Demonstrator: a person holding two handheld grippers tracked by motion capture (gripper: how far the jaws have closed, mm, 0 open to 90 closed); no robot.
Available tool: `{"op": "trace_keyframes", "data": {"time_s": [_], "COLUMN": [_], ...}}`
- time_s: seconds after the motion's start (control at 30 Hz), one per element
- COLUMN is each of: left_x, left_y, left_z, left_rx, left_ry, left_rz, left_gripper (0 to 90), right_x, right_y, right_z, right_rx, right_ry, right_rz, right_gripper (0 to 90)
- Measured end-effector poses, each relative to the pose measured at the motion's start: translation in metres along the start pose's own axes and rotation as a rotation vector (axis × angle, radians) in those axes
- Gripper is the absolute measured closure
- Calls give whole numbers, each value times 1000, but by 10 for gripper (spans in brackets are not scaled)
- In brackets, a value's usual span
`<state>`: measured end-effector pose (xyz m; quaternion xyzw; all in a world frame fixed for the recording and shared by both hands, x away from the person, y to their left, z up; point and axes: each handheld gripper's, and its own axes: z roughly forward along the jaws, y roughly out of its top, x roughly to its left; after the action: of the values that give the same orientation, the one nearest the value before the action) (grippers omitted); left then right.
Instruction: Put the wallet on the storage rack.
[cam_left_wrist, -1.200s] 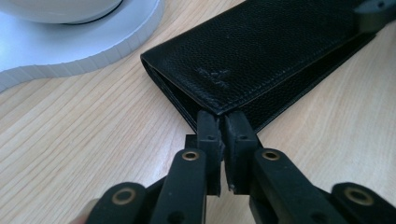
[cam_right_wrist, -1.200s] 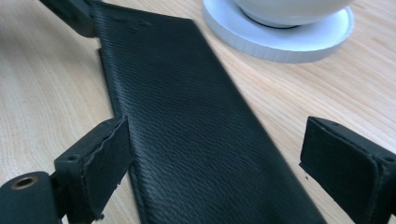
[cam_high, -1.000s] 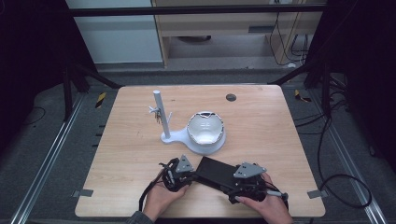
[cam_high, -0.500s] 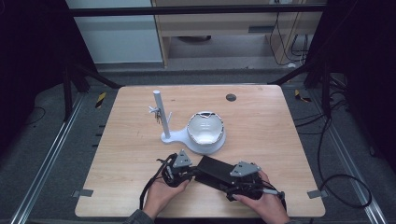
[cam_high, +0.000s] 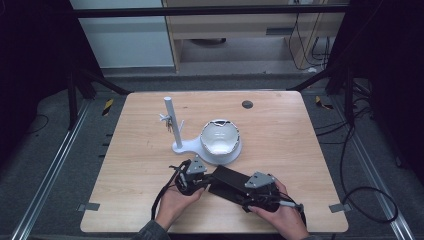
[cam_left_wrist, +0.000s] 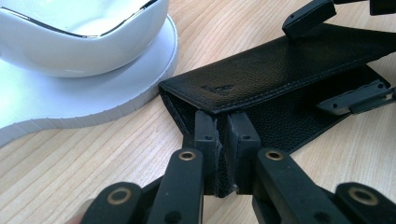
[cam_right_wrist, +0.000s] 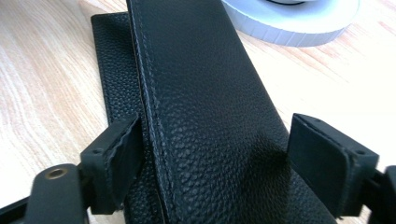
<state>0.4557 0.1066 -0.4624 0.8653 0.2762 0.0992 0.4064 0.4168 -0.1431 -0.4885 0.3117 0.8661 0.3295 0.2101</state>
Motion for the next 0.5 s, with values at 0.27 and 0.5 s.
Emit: {"op": "trace_keyframes", "data": {"time_s": [0.27,0.5], "left_x": [-3,0], "left_y": [2,2], "left_z": [8,15], "left_rx": [44,60], "left_ry": [-19,-12], "left_rz": [19,25], "left_gripper": [843,843], "right_x": [-1,-4], "right_y": [2,2], "right_z": [0,-2], "right_rx": [9,14], "right_ry": [-8,-7], "right_rz": [-1,11], "right_gripper": [230,266]}}
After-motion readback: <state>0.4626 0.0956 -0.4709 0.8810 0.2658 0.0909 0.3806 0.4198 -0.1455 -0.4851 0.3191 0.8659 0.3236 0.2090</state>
